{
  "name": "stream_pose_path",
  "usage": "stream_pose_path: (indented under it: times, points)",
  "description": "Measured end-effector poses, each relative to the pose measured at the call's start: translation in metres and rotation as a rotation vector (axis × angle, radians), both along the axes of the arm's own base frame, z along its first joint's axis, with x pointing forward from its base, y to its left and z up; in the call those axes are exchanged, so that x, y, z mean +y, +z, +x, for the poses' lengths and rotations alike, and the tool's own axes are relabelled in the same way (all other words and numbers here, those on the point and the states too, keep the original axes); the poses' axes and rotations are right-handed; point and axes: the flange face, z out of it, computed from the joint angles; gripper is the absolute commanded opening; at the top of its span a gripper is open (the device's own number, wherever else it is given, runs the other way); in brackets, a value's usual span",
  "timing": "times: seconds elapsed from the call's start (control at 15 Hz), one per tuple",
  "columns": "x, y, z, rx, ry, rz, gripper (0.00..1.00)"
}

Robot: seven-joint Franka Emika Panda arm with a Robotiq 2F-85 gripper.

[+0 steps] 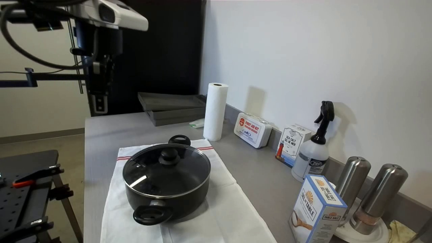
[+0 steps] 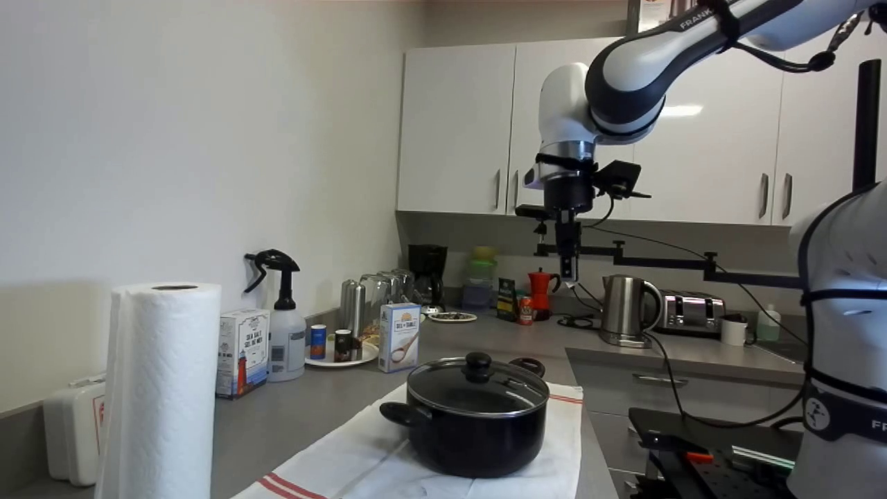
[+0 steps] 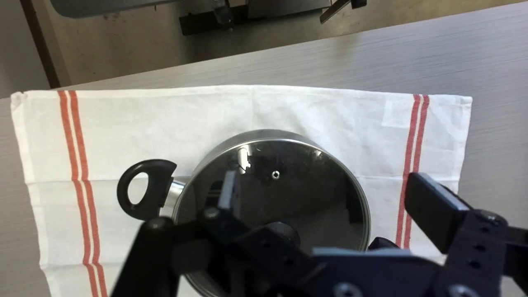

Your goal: Remove the lid from the pot

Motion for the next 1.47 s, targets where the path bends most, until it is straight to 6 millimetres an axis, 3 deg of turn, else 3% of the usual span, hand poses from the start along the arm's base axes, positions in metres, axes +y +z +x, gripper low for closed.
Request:
stream_pose_path:
  times: [0.8,1.47]
  points:
    - [0.000,-0.059,0.073,-0.032,0.001,-0.087,1.00]
    - [-0.005,-0.105,0.105,-0.035,0.005,-0.092,1.00]
